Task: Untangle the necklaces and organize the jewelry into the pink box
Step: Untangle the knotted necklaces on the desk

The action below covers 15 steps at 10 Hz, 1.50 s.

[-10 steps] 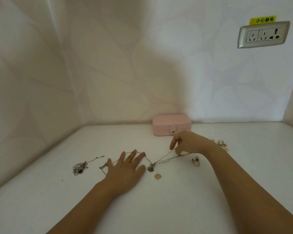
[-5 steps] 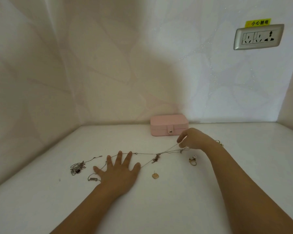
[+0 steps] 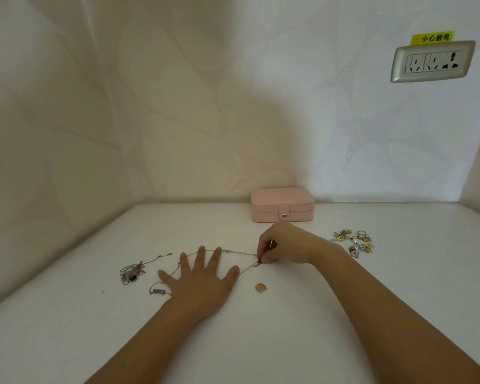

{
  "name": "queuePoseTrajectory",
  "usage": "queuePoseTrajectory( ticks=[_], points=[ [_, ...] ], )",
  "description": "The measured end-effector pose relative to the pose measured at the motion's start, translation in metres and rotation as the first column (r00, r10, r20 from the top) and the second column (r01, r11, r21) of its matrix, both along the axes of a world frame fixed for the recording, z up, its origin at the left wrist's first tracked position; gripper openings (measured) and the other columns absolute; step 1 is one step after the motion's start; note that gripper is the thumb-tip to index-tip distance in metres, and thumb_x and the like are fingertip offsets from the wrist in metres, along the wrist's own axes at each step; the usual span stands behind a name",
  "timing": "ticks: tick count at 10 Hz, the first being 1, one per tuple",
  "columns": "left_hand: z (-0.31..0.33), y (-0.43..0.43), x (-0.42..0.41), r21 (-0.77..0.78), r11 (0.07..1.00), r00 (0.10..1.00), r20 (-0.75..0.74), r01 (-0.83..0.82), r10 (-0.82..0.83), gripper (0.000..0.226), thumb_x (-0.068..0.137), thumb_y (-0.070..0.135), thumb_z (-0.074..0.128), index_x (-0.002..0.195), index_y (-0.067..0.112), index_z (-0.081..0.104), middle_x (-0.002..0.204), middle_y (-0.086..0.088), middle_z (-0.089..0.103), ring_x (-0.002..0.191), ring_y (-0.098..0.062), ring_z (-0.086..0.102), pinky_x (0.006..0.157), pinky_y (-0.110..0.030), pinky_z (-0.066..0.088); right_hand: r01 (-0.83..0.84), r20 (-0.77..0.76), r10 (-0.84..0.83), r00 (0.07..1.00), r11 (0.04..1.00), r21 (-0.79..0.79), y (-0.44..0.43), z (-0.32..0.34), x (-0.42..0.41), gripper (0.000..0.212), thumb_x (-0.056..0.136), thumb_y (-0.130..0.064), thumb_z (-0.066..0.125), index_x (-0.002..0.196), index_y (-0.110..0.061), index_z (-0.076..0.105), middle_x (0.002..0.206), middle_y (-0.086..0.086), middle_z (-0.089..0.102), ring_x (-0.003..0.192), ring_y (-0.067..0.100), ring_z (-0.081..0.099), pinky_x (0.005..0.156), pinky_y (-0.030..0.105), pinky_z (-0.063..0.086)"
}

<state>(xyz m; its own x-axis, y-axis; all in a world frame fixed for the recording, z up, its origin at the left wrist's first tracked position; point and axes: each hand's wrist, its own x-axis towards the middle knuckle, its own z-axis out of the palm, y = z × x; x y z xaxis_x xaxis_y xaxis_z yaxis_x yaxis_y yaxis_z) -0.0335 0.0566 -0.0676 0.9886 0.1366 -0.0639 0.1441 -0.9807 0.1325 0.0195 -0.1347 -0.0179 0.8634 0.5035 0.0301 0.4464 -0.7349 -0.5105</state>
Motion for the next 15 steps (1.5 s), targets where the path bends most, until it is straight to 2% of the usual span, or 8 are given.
queuePoseTrajectory(
  ticks=[3,4,6,8,10,11,13,15],
  points=[
    [0.0,0.0,0.0,-0.008,1.0,1.0,0.003,0.008,-0.008,0.067,0.09,0.07,0.01,0.149,0.043,-0.007,0.159,0.01,-0.013,0.146,-0.027,-0.015,0.106,-0.068,-0.008,0.061,-0.187,-0.018,0.982,0.971,0.232,-0.001,-0.009,0.005,0.008,0.089,-0.014,0.061,0.083,-0.017,0.065,0.081,-0.005,0.068,0.073,0.006,0.058,0.076,0.019,0.046],
    [0.0,0.0,0.001,-0.007,1.0,1.0,0.003,0.008,-0.008,0.067,0.09,0.07,0.01,0.149,0.043,-0.007,0.159,0.01,-0.014,0.146,-0.027,-0.015,0.106,-0.068,-0.008,0.058,-0.146,-0.027,0.989,0.974,0.218,0.003,-0.012,0.006,0.008,0.09,-0.014,0.062,0.083,-0.019,0.064,0.086,0.0,0.069,0.076,0.008,0.06,0.079,0.023,0.049],
    [-0.001,0.001,0.001,-0.005,1.0,1.0,0.004,0.009,-0.009,0.067,0.09,0.07,0.01,0.149,0.043,-0.007,0.159,0.009,-0.013,0.146,-0.027,-0.015,0.106,-0.068,-0.008,0.048,-0.057,-0.045,0.997,0.997,0.061,-0.012,0.0,0.003,0.017,0.081,-0.005,0.065,0.085,-0.02,0.073,0.079,-0.005,0.071,0.065,0.0,0.061,0.06,0.007,0.045],
    [-0.001,0.001,0.001,-0.012,1.0,1.0,0.002,0.016,-0.016,0.069,0.089,0.071,0.011,0.149,0.043,-0.007,0.159,0.009,-0.013,0.146,-0.028,-0.015,0.106,-0.068,-0.008,0.041,-0.05,-0.039,0.998,0.999,0.03,-0.01,0.002,0.003,0.006,0.077,-0.01,0.075,0.082,-0.014,0.074,0.077,-0.002,0.072,0.067,0.006,0.063,0.068,0.019,0.052],
    [0.0,0.001,0.0,-0.003,1.0,1.0,-0.005,0.015,-0.015,0.069,0.089,0.071,0.011,0.149,0.042,-0.007,0.159,0.009,-0.013,0.146,-0.028,-0.015,0.106,-0.068,-0.007,0.018,-0.039,-0.02,0.999,0.998,-0.056,-0.012,-0.001,0.004,0.006,0.083,-0.017,0.07,0.08,-0.021,0.067,0.079,-0.007,0.066,0.07,0.005,0.057,0.065,0.017,0.045],
    [0.0,0.001,0.0,-0.003,1.0,1.0,0.001,0.014,-0.014,0.069,0.089,0.072,0.01,0.149,0.043,-0.007,0.159,0.009,-0.013,0.146,-0.028,-0.015,0.106,-0.068,-0.007,-0.015,-0.09,0.018,0.996,0.999,0.04,-0.015,0.0,0.004,0.012,0.088,-0.02,0.063,0.077,-0.023,0.061,0.074,-0.01,0.061,0.064,0.003,0.051,0.065,0.015,0.039],
    [0.0,0.002,0.0,-0.008,1.0,1.0,-0.007,0.022,-0.022,0.072,0.087,0.074,0.01,0.149,0.042,-0.008,0.159,0.008,-0.014,0.146,-0.029,-0.016,0.106,-0.069,-0.008,0.028,-0.378,0.249,0.892,0.802,0.596,-0.012,-0.001,0.007,0.017,0.096,-0.006,0.051,0.08,-0.012,0.055,0.074,-0.001,0.055,0.066,0.011,0.05,0.065,0.022,0.041],
    [0.004,0.004,-0.002,-0.057,0.997,0.999,0.006,0.05,-0.05,0.067,0.094,0.063,0.021,0.151,0.036,-0.001,0.16,0.003,-0.008,0.146,-0.03,-0.014,0.108,-0.064,-0.009,0.091,-0.404,0.279,0.871,0.717,0.691,0.0,-0.005,0.005,0.013,0.096,-0.003,0.049,0.086,-0.006,0.056,0.085,0.006,0.062,0.084,0.017,0.063,0.094,0.033,0.049]
  ],
)
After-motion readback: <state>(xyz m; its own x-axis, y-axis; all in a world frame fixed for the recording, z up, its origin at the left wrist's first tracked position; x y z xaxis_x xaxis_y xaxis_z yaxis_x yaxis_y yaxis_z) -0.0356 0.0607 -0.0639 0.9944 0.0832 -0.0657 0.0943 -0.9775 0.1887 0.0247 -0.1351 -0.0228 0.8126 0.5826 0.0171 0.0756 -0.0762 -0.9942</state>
